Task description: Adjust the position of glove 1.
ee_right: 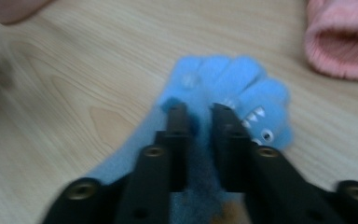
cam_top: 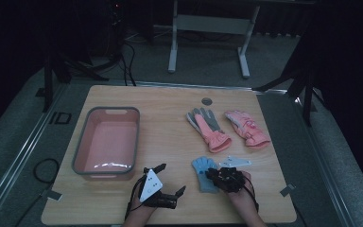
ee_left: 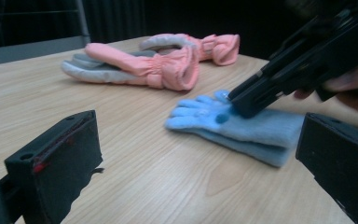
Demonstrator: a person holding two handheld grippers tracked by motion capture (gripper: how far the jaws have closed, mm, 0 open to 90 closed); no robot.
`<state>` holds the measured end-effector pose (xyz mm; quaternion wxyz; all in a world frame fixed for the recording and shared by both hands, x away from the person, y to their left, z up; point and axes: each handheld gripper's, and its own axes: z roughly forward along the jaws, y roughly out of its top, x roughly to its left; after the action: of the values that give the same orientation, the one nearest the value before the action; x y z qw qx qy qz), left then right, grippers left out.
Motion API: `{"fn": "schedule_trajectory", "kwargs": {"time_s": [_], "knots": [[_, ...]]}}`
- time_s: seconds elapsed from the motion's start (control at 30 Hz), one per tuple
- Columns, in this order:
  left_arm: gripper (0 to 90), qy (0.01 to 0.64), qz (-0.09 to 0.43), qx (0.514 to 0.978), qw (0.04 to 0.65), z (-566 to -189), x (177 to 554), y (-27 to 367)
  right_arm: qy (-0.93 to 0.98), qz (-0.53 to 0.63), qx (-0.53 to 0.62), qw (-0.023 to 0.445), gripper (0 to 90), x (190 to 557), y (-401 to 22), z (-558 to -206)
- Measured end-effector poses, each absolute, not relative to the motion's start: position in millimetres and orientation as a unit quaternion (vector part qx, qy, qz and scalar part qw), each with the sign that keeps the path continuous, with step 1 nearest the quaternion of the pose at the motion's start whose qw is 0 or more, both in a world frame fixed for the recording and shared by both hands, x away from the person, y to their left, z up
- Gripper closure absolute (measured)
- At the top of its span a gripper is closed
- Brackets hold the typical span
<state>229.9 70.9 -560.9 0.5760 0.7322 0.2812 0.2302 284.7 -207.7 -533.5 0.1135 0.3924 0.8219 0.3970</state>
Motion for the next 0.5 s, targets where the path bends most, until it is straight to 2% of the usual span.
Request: {"fn": "schedule_trajectory", "kwargs": {"time_s": [0.07, 0.17, 0.23, 0.27, 0.3, 0.33, 0.37, 0.47, 0.5], "knots": [[0.0, 0.271, 0.24, 0.733, 0.576, -561, 229, 70, 0.817, 0.405, 0.393, 0.121, 53.6, 284, -211, -527], [0.0, 0.267, 0.234, 0.74, 0.571, -558, 229, 69, 0.805, 0.424, 0.397, 0.122, 40.3, 286, -220, -520], [0.0, 0.272, 0.216, 0.742, 0.573, -555, 230, 69, 0.801, 0.437, 0.395, 0.111, 31.5, 289, -228, -516], [0.0, 0.272, 0.216, 0.742, 0.573, -555, 230, 69, 0.801, 0.437, 0.395, 0.111, 31.5, 289, -228, -516], [0.0, 0.275, 0.19, 0.745, 0.577, -551, 232, 69, 0.795, 0.444, 0.398, 0.111, 29.0, 289, -232, -514], [0.0, 0.272, 0.177, 0.749, 0.578, -548, 232, 68, 0.788, 0.465, 0.392, 0.098, 21.6, 290, -240, -512], [0.0, 0.263, 0.167, 0.753, 0.58, -547, 233, 68, 0.786, 0.468, 0.39, 0.103, 18.1, 290, -242, -511], [0.0, 0.247, 0.166, 0.77, 0.565, -544, 235, 62, 0.793, 0.47, 0.375, 0.098, 14.9, 294, -248, -512], [0.0, 0.243, 0.157, 0.773, 0.565, -544, 236, 60, 0.795, 0.47, 0.37, 0.095, 16.7, 296, -249, -514]]}}
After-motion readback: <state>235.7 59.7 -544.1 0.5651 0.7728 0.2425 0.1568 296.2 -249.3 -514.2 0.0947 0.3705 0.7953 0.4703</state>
